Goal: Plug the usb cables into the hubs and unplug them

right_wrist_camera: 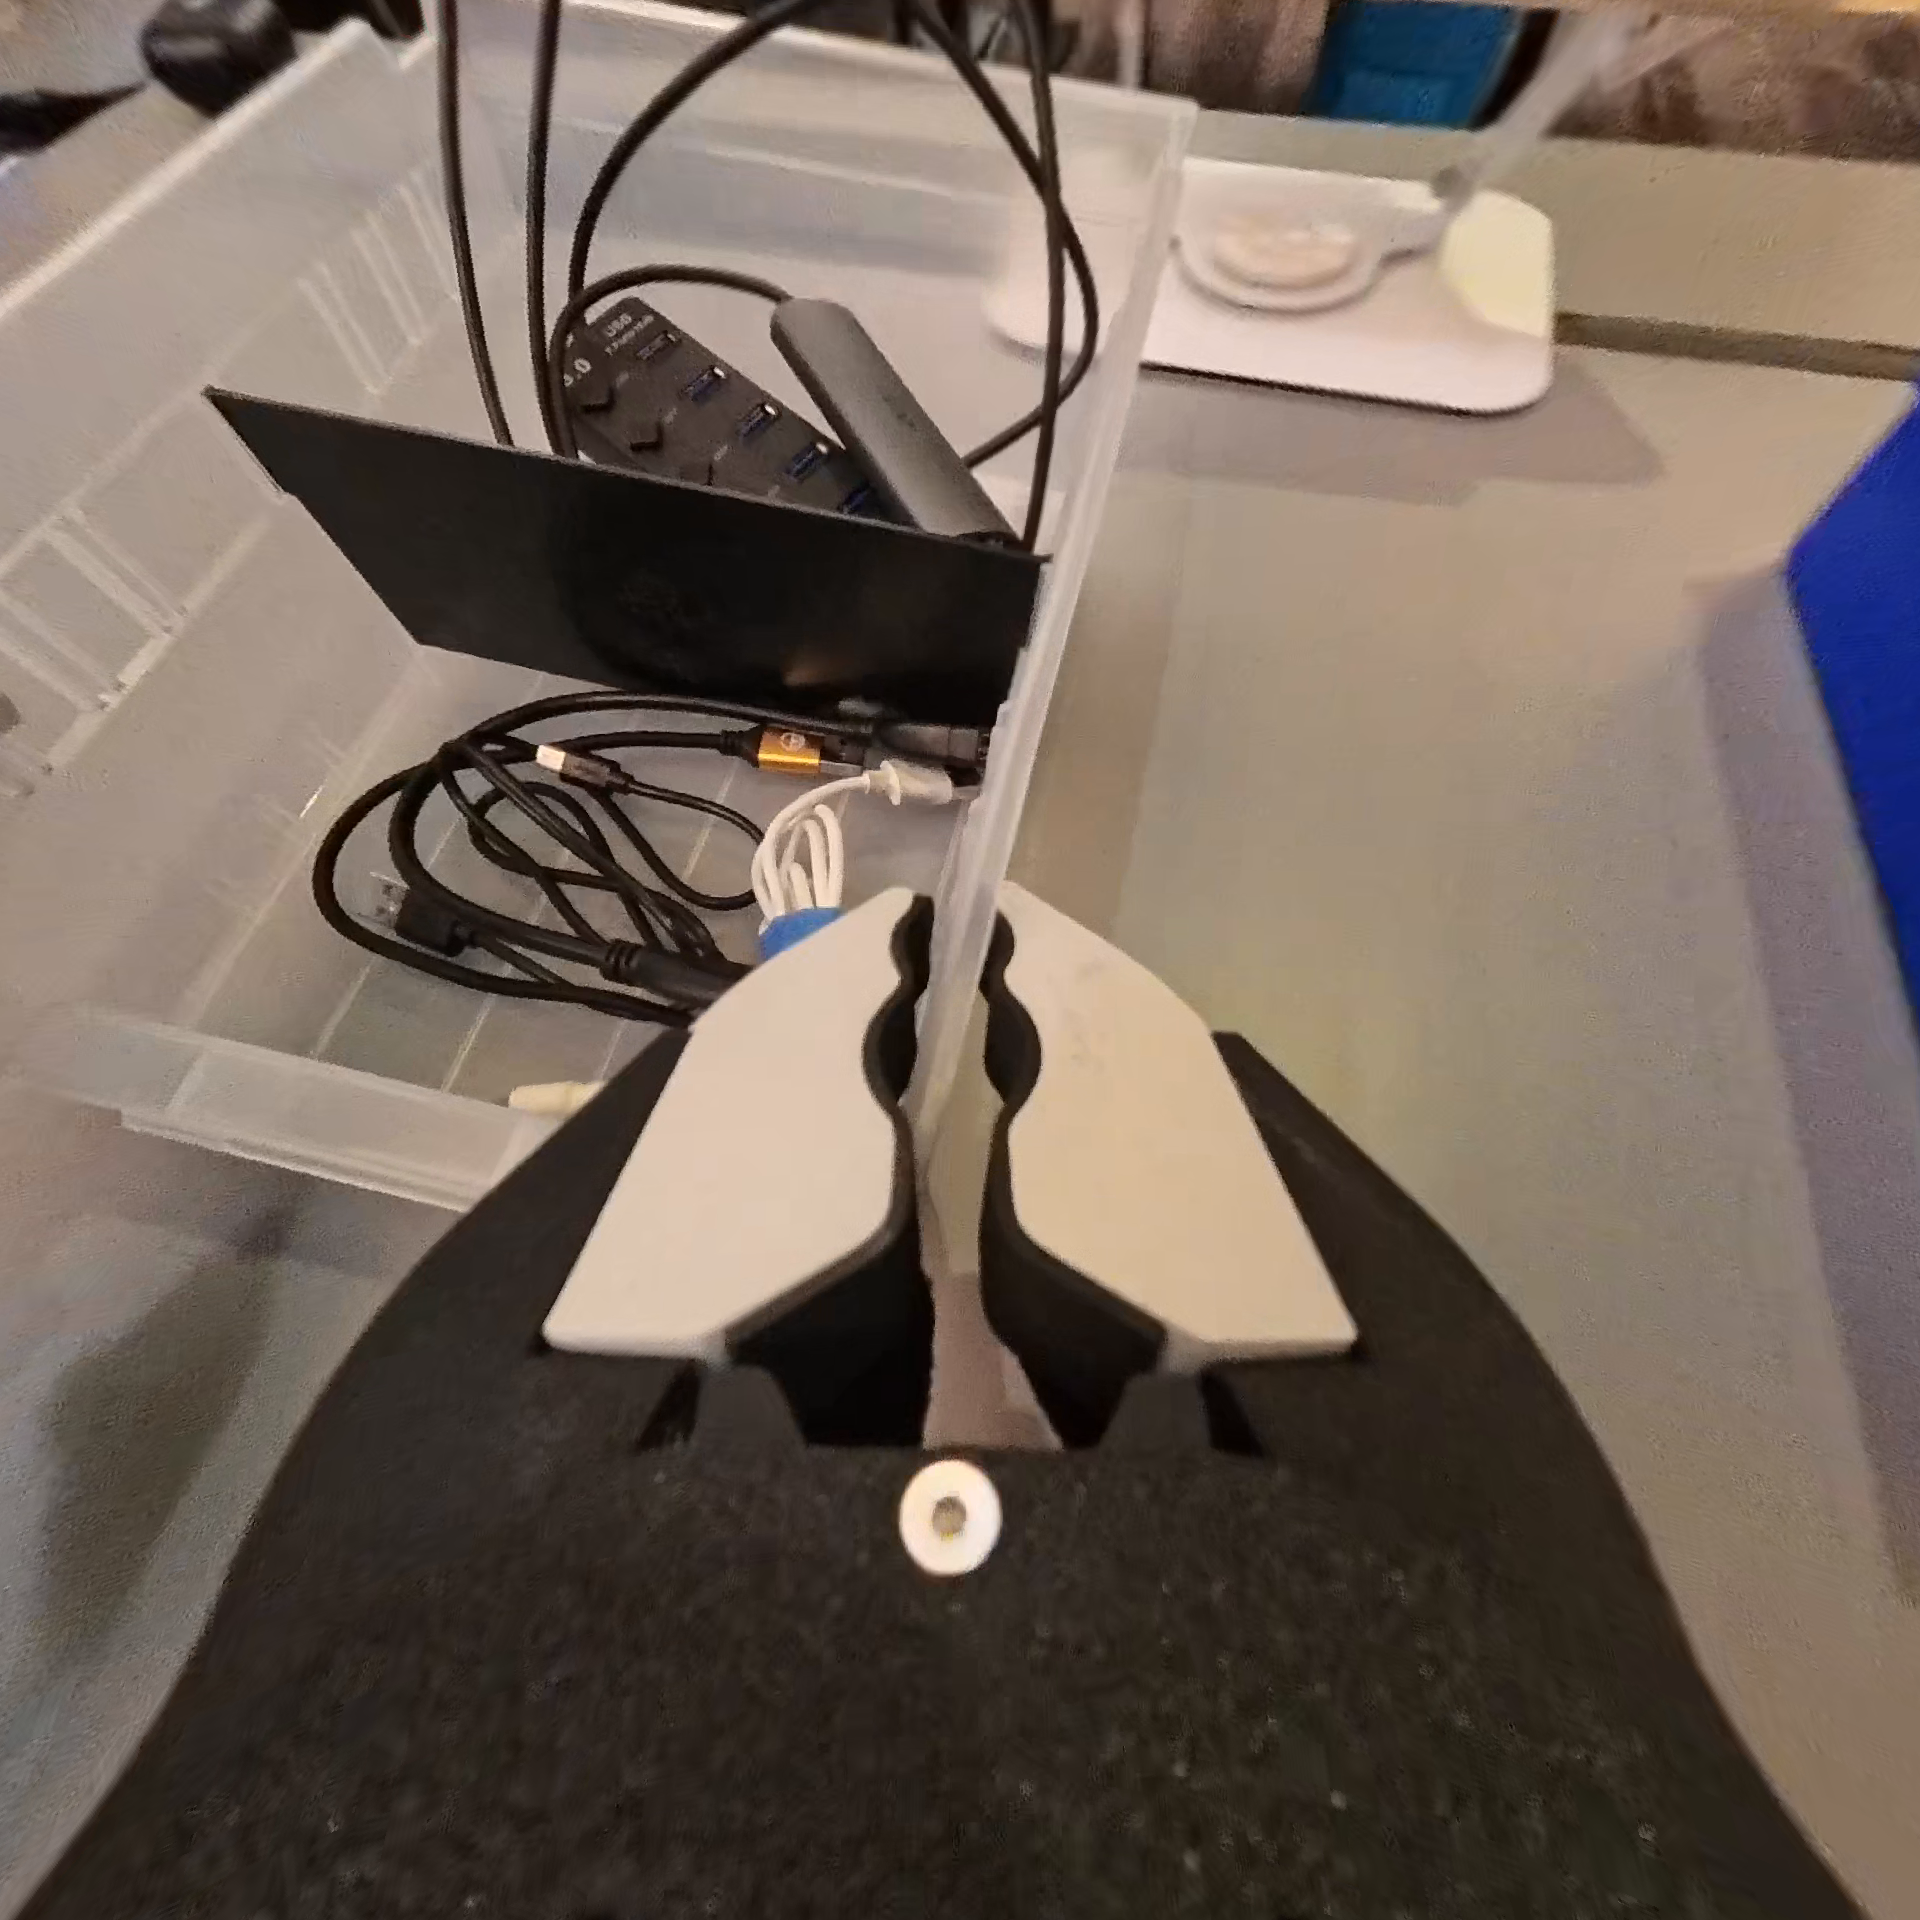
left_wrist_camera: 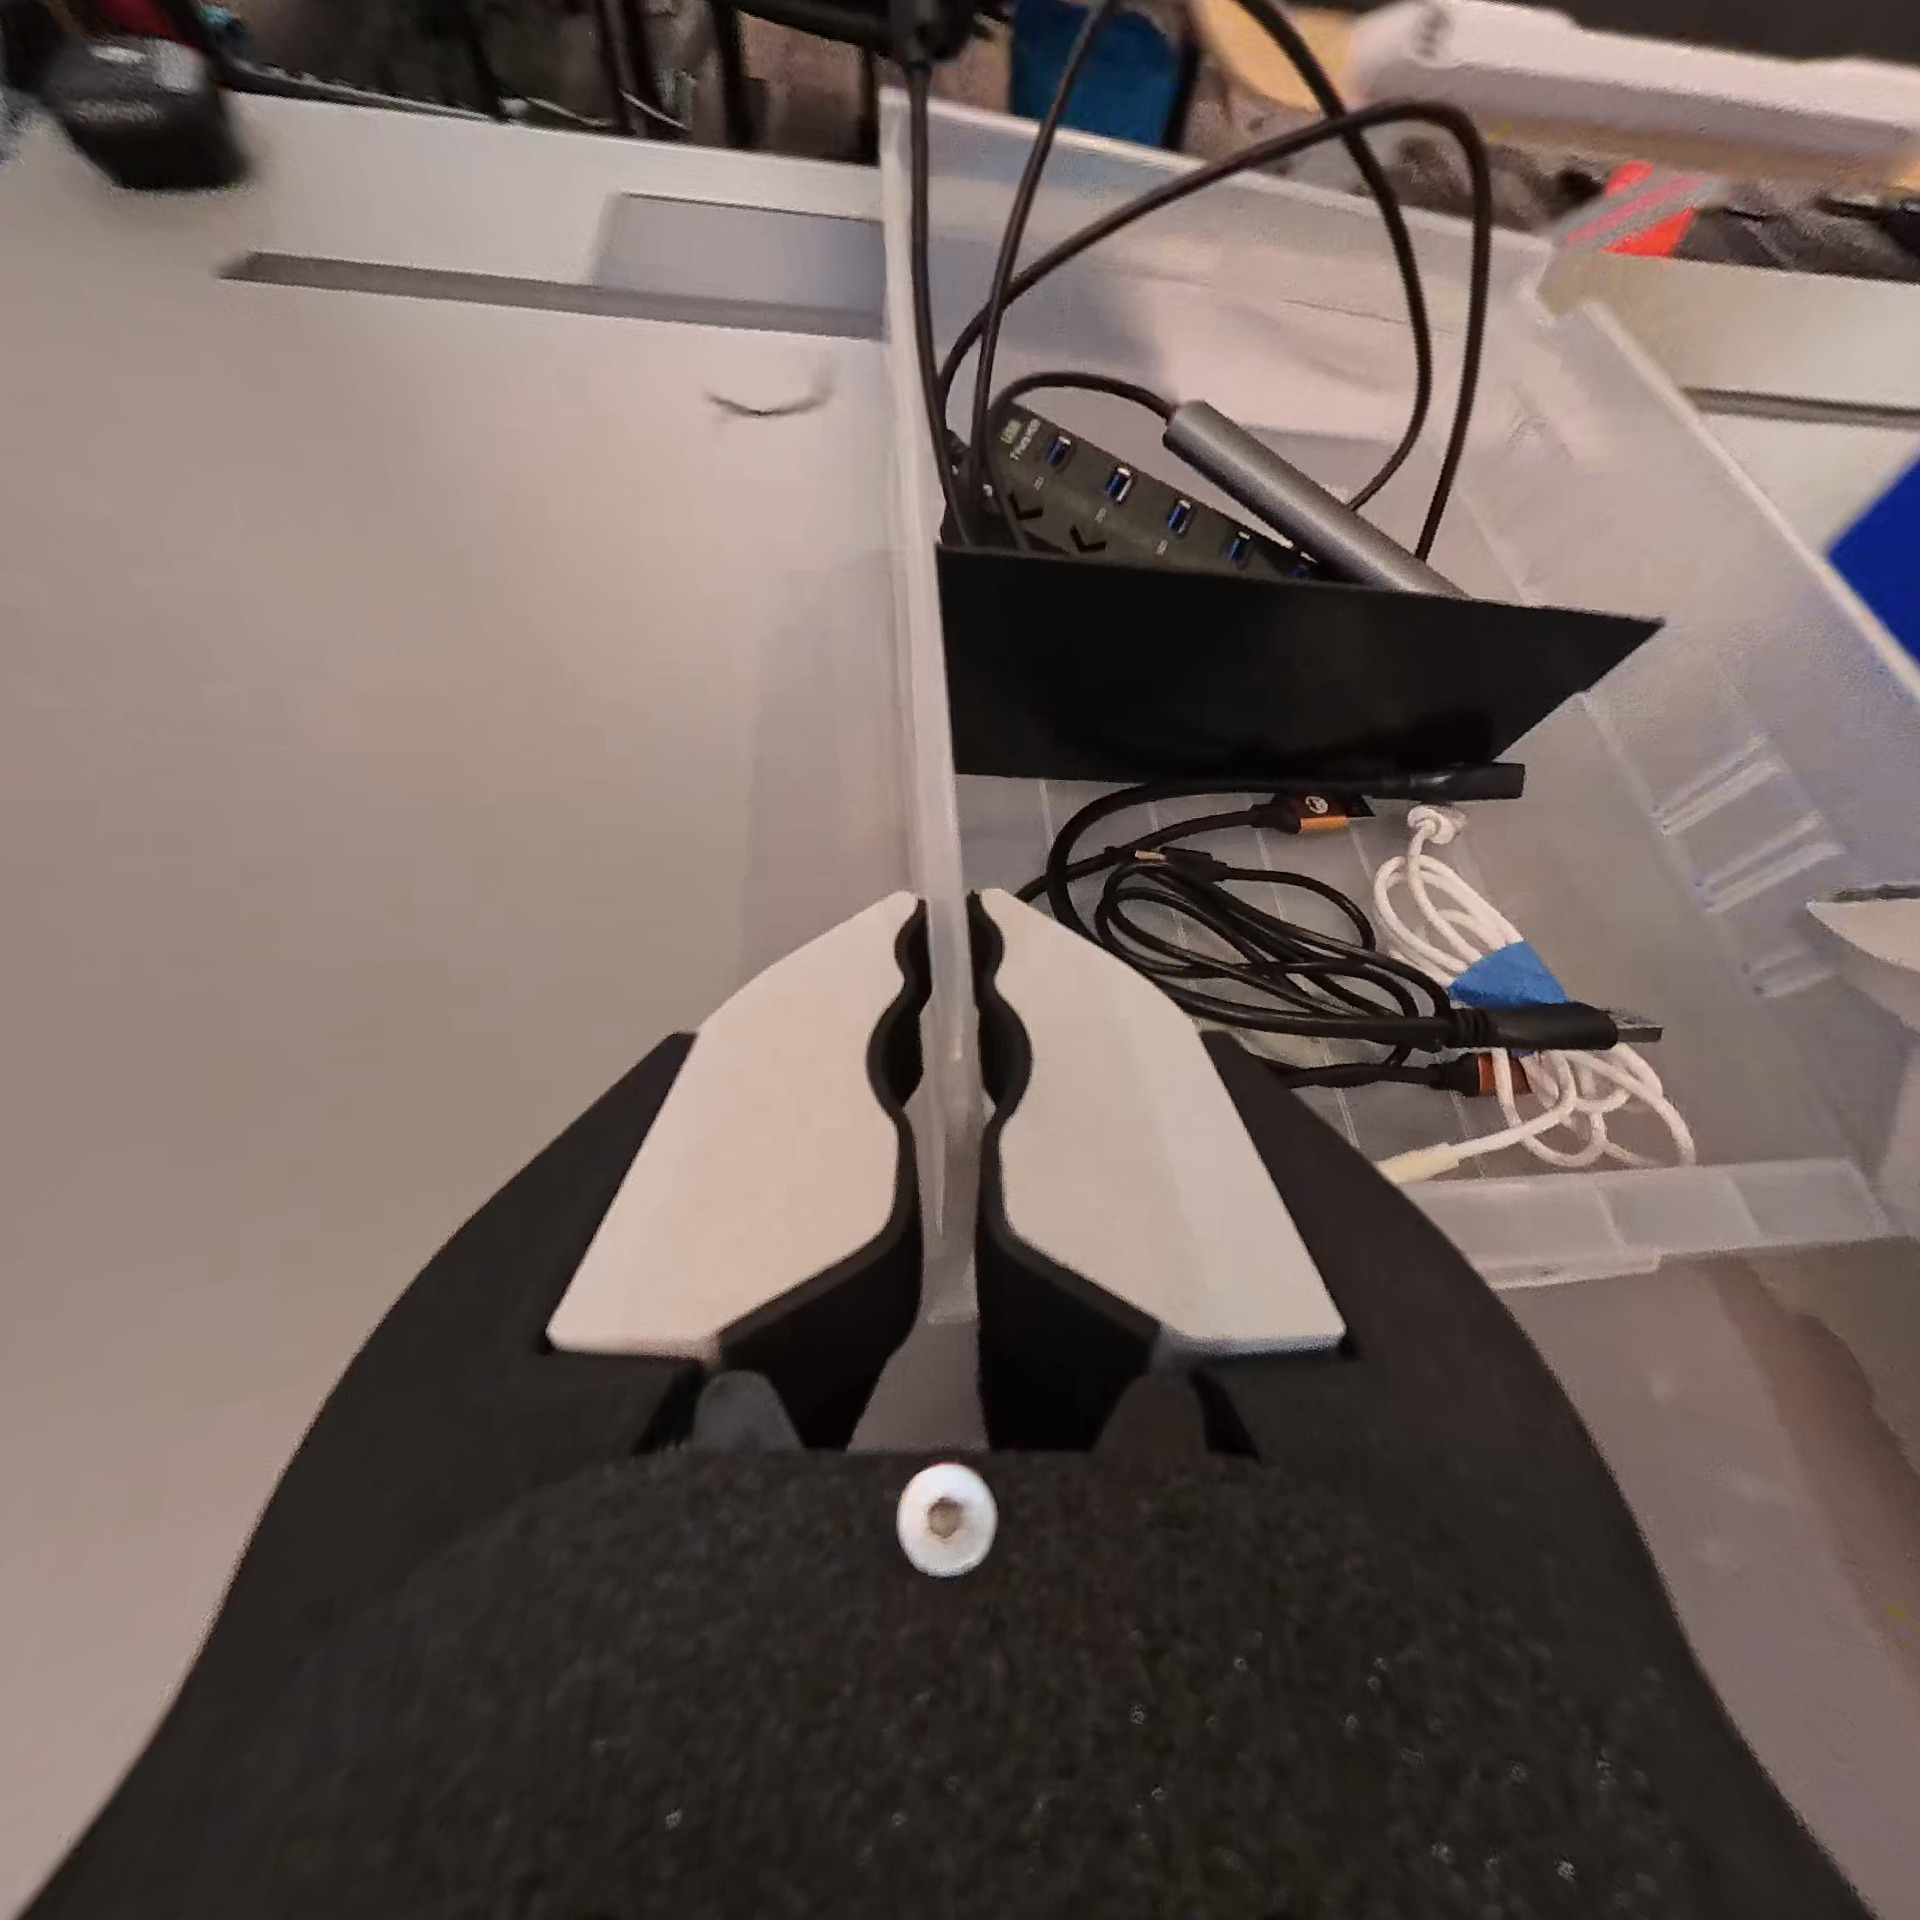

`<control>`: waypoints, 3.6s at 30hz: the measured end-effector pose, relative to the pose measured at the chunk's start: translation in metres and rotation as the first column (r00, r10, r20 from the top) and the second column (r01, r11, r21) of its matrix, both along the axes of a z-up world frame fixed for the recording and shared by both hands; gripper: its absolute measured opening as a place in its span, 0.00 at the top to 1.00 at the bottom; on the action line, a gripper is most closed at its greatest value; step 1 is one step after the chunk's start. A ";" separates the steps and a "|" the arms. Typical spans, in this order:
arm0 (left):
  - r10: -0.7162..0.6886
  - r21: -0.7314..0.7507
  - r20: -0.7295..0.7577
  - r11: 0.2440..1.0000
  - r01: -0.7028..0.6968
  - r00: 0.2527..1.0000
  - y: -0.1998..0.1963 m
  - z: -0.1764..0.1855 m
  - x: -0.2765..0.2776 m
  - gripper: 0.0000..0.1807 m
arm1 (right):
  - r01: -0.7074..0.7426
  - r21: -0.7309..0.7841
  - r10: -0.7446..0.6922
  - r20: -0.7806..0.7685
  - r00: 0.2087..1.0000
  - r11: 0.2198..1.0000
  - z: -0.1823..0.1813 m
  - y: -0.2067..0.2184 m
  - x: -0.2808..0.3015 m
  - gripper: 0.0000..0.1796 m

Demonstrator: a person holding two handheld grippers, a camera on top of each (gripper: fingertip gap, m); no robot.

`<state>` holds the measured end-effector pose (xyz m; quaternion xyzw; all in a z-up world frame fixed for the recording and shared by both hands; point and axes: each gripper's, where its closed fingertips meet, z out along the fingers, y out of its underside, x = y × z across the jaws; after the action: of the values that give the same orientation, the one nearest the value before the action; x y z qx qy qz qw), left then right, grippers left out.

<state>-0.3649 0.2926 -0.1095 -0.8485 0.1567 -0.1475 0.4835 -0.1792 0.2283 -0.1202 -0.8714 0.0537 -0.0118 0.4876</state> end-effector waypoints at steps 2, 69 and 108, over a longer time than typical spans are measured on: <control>0.052 0.020 -0.014 0.998 -0.052 0.999 0.017 0.003 -0.038 0.98 | -0.053 0.003 0.053 0.045 0.998 0.999 0.000 0.018 -0.037 0.95; -0.472 0.136 -0.023 0.872 0.470 0.881 -0.063 0.014 0.012 0.73 | -0.173 0.293 0.189 -0.028 0.982 0.940 0.019 -0.146 0.225 0.75; -0.577 0.176 -0.427 0.702 0.690 0.696 -0.057 0.188 0.103 0.94 | -0.214 0.353 0.285 -0.163 0.945 0.911 0.024 -0.151 0.217 0.79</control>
<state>-0.2622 0.2352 0.0789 -0.6603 0.5463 -0.1308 0.4984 0.0377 0.0772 -0.0958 -0.7731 -0.0060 0.1523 0.6157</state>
